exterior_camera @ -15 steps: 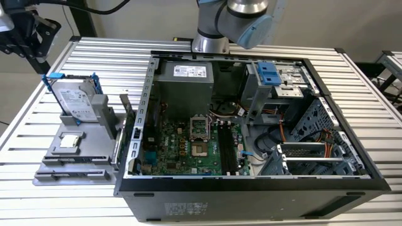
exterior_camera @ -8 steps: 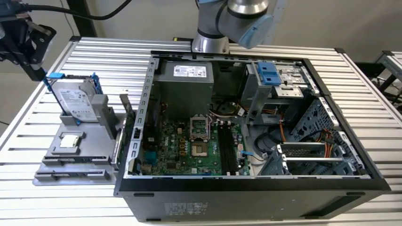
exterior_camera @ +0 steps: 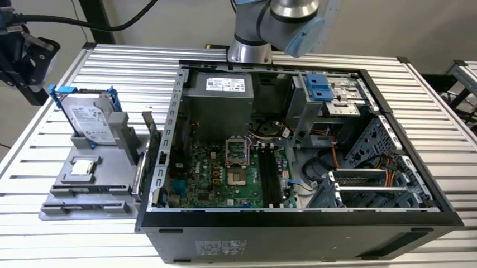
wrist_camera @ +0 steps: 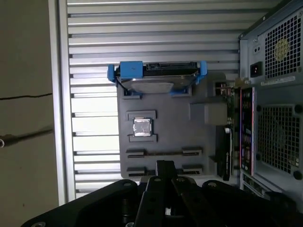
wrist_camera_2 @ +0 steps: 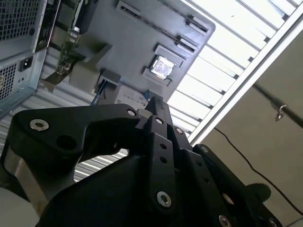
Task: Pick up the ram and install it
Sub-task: 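Reach for the ram, then pick up the ram and move it above insertion slot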
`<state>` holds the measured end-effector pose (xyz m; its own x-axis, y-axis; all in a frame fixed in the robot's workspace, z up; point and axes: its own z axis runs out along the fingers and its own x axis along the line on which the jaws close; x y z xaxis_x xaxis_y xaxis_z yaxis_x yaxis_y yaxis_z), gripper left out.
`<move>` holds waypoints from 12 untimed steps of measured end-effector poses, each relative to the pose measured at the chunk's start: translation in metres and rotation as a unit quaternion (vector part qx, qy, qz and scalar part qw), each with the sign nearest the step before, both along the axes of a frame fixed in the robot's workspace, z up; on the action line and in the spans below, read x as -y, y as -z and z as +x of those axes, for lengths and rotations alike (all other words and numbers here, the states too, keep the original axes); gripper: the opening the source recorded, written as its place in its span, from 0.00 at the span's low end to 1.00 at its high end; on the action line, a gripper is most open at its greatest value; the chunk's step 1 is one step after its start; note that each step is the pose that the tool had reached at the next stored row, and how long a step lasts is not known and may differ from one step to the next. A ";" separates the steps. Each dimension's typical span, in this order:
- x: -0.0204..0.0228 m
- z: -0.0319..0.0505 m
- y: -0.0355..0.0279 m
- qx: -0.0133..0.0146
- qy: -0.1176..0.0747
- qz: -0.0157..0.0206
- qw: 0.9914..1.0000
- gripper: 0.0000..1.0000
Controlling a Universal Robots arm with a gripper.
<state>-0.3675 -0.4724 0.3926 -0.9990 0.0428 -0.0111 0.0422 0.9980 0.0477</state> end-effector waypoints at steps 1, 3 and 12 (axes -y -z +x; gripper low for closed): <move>0.0021 0.0000 0.0000 0.000 0.000 0.000 1.000 0.00; 0.0064 0.0000 0.0000 0.000 0.000 0.000 1.000 0.00; 0.0251 0.0000 0.0000 0.000 0.000 0.000 1.000 0.00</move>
